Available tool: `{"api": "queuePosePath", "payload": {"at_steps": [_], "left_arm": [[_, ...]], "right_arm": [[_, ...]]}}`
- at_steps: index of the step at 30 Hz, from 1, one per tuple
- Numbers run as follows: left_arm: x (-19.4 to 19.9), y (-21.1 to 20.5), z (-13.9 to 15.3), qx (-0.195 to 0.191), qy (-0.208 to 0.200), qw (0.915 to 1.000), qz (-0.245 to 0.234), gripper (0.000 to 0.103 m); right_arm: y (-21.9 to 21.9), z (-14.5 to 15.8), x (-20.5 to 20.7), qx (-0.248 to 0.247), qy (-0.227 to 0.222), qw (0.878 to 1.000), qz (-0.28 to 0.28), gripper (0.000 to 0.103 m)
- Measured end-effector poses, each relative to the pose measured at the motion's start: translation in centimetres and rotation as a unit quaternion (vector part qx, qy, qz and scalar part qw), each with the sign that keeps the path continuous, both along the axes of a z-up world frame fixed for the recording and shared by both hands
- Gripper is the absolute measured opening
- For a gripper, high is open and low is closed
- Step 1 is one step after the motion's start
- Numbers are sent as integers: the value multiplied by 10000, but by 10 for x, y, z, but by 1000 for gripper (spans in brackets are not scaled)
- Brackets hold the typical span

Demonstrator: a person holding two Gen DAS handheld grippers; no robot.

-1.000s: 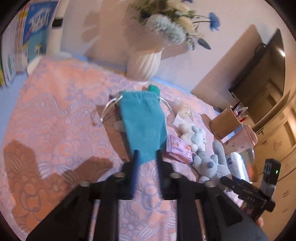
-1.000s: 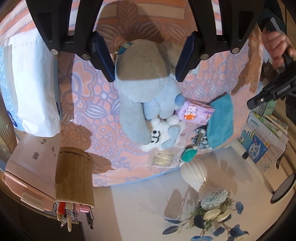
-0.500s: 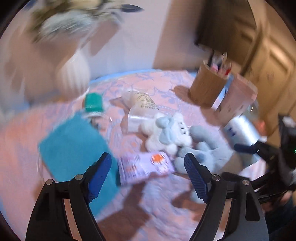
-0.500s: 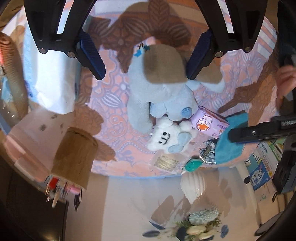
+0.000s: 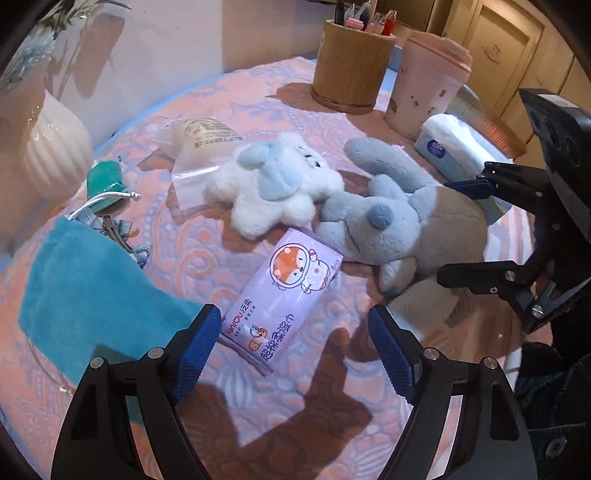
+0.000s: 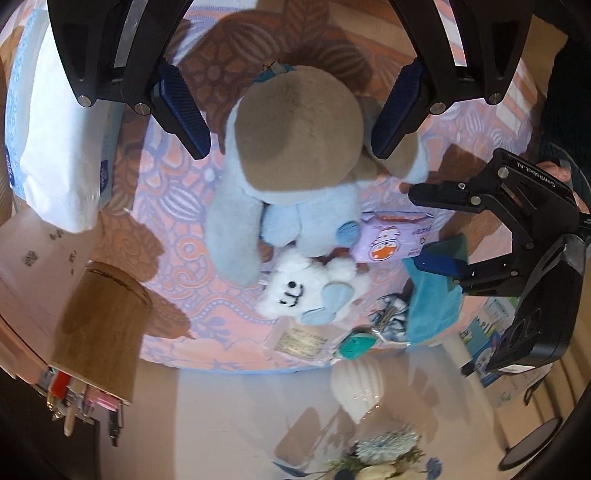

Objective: Organize books
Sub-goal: 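Grasp the lilac wet-wipe pack with the left tool, then carry wipe pack and grey plush to the glass bowl and release both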

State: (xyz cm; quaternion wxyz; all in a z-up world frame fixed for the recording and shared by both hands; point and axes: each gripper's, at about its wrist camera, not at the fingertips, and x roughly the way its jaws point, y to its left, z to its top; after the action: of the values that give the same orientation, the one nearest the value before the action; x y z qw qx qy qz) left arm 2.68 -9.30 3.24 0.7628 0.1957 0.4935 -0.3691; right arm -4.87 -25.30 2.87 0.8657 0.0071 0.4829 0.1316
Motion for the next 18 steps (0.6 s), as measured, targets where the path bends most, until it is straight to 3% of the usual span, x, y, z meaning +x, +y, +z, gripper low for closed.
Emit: {"api": "queuePosePath", "payload": {"at_steps": [5, 7, 9, 11, 14, 18], "left_arm": [[19, -9, -17, 92, -78, 9996, 271, 79], [17, -11, -16, 53, -126, 9996, 233, 67], [10, -13, -14, 74, -201, 9996, 173, 50], [3, -13, -12, 108, -193, 9995, 221, 37], [-4, -9, -6, -9, -221, 9991, 375, 34], [-19, 1, 22, -440, -408, 9963, 608, 34]], "right_arm": [[-1, -9, 6, 110, 168, 9997, -131, 88], [0, -12, 7, 40, 219, 9996, -193, 85], [-2, -12, 4, 182, 210, 9994, -213, 67], [-3, -9, 0, 319, 195, 9991, -221, 62], [0, -6, -5, 172, 133, 9993, -288, 61], [-3, 11, -14, 242, -81, 9990, -380, 61]]}}
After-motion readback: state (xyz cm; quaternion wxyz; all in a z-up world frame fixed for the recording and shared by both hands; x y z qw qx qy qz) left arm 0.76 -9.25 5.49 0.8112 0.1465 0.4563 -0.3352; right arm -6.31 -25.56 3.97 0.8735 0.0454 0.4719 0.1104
